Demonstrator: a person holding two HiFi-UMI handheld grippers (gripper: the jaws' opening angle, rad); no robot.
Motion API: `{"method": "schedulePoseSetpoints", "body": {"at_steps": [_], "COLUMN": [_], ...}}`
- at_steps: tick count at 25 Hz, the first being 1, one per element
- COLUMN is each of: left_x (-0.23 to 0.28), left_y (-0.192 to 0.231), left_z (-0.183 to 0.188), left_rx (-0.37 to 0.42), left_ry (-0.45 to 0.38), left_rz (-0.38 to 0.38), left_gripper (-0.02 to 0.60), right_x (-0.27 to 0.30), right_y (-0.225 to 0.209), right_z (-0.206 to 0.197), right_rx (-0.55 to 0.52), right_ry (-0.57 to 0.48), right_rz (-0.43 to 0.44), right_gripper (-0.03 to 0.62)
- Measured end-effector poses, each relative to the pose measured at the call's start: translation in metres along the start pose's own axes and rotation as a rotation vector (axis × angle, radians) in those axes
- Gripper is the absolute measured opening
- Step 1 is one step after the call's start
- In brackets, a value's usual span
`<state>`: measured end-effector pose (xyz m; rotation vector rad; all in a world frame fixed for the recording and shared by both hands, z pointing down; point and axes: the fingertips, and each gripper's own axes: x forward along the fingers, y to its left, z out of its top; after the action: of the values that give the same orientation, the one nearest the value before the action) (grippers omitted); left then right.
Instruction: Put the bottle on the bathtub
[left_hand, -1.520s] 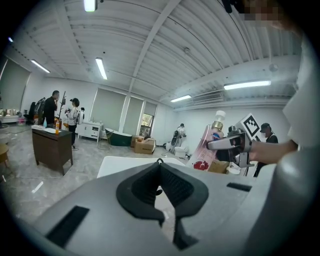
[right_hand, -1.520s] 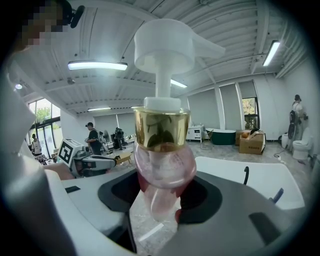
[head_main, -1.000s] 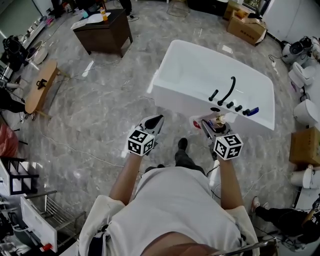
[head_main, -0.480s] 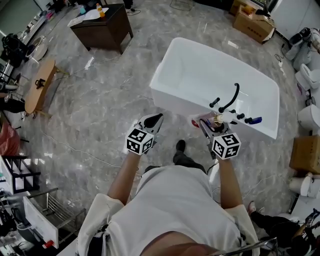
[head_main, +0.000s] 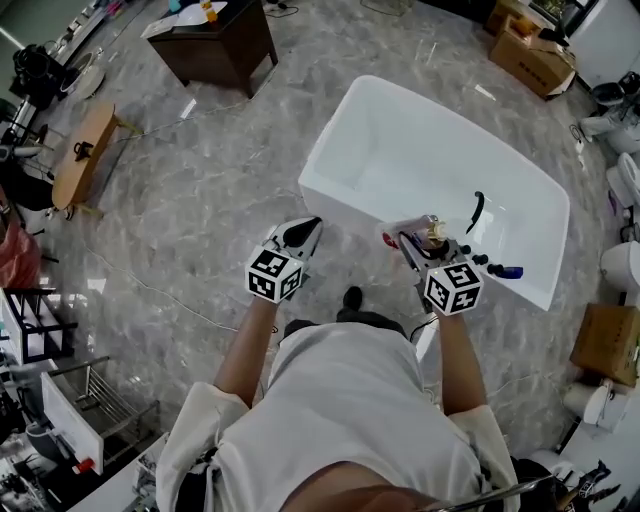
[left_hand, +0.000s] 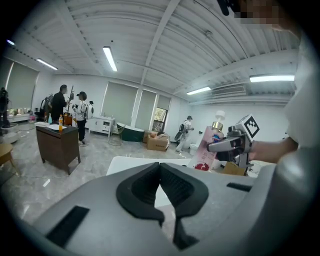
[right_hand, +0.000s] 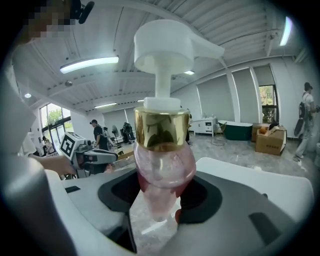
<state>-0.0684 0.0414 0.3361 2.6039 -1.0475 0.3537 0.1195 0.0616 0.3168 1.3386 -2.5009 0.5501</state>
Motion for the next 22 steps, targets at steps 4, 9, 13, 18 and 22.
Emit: {"method": "schedulePoseSetpoints", "body": {"at_steps": [4, 9, 13, 18, 22], "left_x": [0.020, 0.038, 0.046, 0.053, 0.060], "left_y": [0.015, 0.028, 0.040, 0.068, 0.090], "left_z": [0.009, 0.019, 0.024, 0.022, 0.023], "left_rx": [-0.019, -0.023, -0.018, -0.030, -0.017], "left_ry": [0.001, -0.011, -0.017, 0.009, 0.029], "left_rz": [0.040, 0.072, 0.079, 0.072, 0.041], "left_gripper": [0.008, 0.008, 0.008, 0.008, 0.008], "right_x": [0.021, 0.040, 0.057, 0.083, 0.099], "right_y": [-0.026, -0.051, -0.062, -0.066, -0.067], "right_z": [0.009, 0.016, 0.019, 0.023, 0.020], "right_rx": [-0.003, -0.008, -0.003, 0.008, 0.023], "right_ry": [0.008, 0.015, 0.027, 0.036, 0.030], "right_rz": [0.034, 0.061, 0.066, 0.048, 0.018], "right_gripper": [0.241, 0.241, 0.241, 0.241, 0.241]}}
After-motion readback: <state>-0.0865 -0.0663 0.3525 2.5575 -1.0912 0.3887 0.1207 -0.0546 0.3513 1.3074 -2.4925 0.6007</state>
